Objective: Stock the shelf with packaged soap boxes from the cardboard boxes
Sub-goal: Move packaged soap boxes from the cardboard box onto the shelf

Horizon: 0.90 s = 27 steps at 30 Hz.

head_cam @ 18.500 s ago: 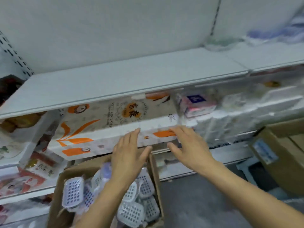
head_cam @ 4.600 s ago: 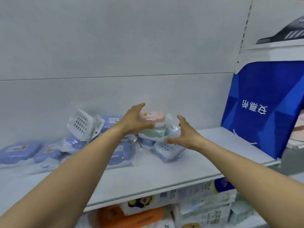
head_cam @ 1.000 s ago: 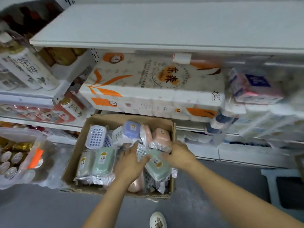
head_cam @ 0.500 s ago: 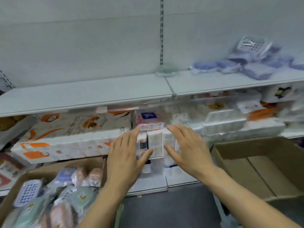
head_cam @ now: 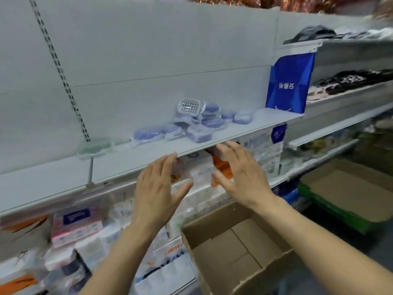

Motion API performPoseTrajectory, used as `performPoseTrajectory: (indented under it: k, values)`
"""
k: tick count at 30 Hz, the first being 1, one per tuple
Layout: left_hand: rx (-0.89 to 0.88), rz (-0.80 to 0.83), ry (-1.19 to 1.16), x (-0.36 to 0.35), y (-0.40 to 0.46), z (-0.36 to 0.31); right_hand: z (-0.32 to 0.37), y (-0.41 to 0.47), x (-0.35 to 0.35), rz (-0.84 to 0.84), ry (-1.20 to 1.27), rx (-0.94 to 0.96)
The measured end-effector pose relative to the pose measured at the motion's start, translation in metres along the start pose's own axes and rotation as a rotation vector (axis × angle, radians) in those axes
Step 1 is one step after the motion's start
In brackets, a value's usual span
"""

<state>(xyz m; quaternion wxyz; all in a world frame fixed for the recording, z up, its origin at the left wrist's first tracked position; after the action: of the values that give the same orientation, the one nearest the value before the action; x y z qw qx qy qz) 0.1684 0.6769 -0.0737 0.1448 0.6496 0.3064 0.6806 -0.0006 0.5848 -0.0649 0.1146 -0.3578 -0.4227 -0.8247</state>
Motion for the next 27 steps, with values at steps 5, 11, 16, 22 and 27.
performPoseTrajectory:
  k: [5, 11, 16, 22, 27]
  values:
    - [-0.056, -0.018, -0.032, -0.039, 0.08, -0.061, -0.089, 0.04, 0.036, -0.019, -0.021, -0.047]
    - [-0.027, 0.015, -0.142, -0.113, 0.175, -0.11, -0.201, 0.112, 0.051, 0.015, -0.029, -0.084]
    - [0.036, 0.157, -0.178, -0.187, 0.246, -0.135, -0.294, 0.163, 0.042, 0.142, -0.027, -0.155]
    - [0.118, 0.322, -0.165, -0.272, 0.317, -0.142, -0.385, 0.217, 0.02, 0.229, 0.002, -0.223]
    - [0.236, 0.385, -0.061, -0.328, 0.368, -0.126, -0.435, 0.271, -0.026, 0.351, 0.005, -0.186]
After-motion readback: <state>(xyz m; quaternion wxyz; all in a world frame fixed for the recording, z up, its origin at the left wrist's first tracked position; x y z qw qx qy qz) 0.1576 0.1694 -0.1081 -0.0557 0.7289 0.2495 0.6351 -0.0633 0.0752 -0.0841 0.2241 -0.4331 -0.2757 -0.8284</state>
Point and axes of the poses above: each hand's wrist, its own y-axis towards the middle knuckle, its own x-axis out of the back of the hand, z = x × y, the point moved 9 cm from there along y, towards the middle knuckle, and after that the axes turned 12 degrees about y, right-handed, at the moved point
